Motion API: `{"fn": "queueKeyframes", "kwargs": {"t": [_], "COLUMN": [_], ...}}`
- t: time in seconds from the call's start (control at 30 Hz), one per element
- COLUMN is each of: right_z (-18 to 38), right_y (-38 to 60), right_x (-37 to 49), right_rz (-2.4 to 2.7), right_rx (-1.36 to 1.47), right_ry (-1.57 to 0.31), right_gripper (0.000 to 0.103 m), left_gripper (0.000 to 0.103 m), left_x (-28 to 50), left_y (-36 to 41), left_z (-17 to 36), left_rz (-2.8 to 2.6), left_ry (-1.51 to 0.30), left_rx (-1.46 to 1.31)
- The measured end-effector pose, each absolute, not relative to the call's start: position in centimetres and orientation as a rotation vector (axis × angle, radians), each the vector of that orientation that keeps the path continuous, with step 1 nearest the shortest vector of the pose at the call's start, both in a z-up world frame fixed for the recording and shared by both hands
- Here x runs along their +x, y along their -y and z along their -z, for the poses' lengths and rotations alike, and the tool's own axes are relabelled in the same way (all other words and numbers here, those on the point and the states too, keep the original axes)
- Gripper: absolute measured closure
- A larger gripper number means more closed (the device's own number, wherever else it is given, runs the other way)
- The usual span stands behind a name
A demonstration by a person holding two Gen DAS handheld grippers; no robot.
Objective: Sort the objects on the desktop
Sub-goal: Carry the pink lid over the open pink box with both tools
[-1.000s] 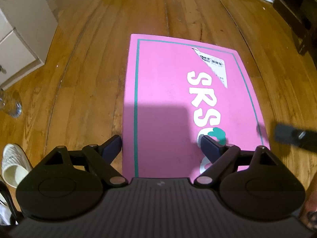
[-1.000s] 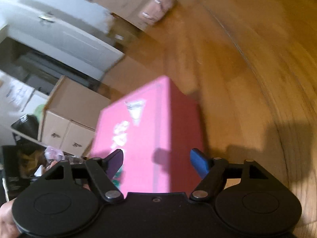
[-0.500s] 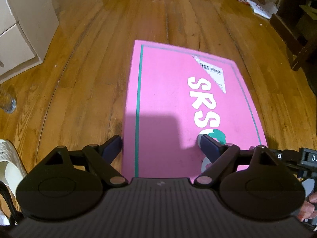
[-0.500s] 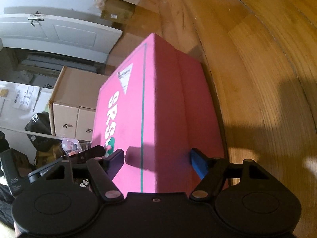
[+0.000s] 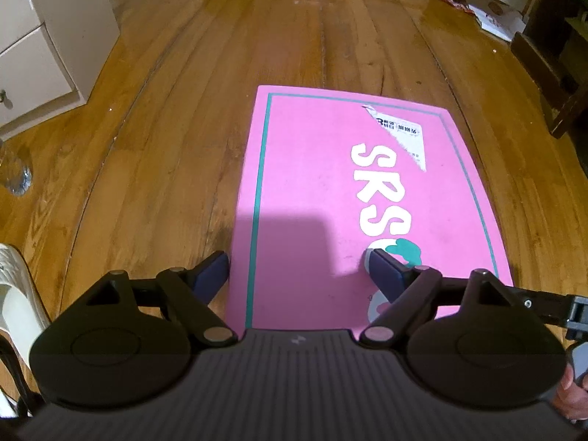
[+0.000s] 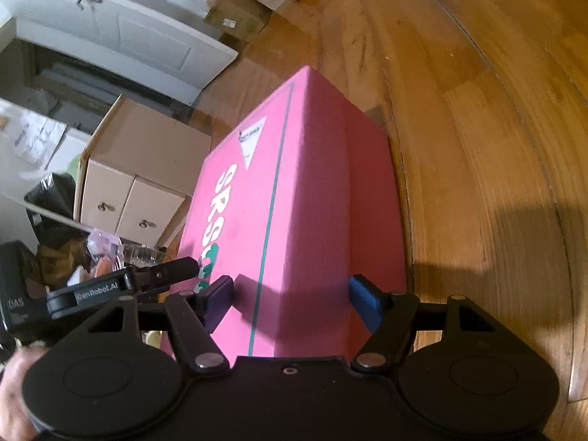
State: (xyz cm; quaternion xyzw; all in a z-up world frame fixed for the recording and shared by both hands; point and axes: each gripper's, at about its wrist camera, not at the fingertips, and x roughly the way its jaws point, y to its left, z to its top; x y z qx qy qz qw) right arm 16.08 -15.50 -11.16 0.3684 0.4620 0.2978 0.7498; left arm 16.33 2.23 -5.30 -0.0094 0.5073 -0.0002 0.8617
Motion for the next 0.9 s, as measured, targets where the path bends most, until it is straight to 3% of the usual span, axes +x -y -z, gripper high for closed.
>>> {"fn": "queueKeyframes", "kwargs": {"t": [0.2,0.3,0.43,0.57,0.9], "right_z": [11.7,12.2,12.4,11.7,11.1], "right_y": [15.6,15.5,15.3,15.2,14.8], "right_x": [16.4,16.2,15.9,15.7,15.4], "right_rz": [-0.644,-0.617,-0.593,-0.585,-0.585], "right_rx": [0.83,0.839,0.809,0.765,0.67], "right_ry": [-1.022,-1.04,-1.041,-1.017,-0.985], "right_gripper": [0.029,0.031,0.032,0.04,0.04], "left_gripper": [0.019,0.014,0.0,0.0,0.0], "left_x": [17.1,17.7,18.7,19.1,18.6], "left_y": [-1.0,-0.4,0.7,2.2,2.9], "left_z": [5.4,5.6,6.3,6.5,7.0], "left_rz": [-0.014,-0.024,-0.053,-0.033,-0.018], "left_ry": [-1.097,-1.12,-1.156,-1.147,-1.083], "left_rx": [0.044,0.071,0.089,0.123,0.112]}}
